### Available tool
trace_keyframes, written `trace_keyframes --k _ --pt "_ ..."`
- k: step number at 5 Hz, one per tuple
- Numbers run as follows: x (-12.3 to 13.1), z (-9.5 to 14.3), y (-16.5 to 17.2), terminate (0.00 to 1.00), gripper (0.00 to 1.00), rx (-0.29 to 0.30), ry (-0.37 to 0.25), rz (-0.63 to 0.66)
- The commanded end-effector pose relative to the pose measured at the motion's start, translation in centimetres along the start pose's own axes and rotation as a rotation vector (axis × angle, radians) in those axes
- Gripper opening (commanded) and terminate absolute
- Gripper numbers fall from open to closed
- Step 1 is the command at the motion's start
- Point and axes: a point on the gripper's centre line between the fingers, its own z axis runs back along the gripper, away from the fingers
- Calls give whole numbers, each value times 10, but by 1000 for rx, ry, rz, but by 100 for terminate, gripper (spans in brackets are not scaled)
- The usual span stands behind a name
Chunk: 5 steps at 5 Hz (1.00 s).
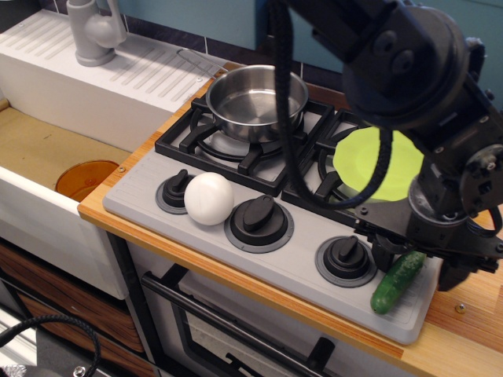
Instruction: Put pickle on plate and mushroom in pot or pan on stove
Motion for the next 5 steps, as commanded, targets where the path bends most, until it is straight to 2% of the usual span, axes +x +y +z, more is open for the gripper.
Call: trace_keyframes --k 1,3,4,5 --pt "0 31 -3 0 0 -42 45 19" --pt "15 61 9 0 0 -22 98 -12" --pt "33 79 19 0 0 -12 128 -39" --pt "61 81 34 0 0 -5 124 -78"
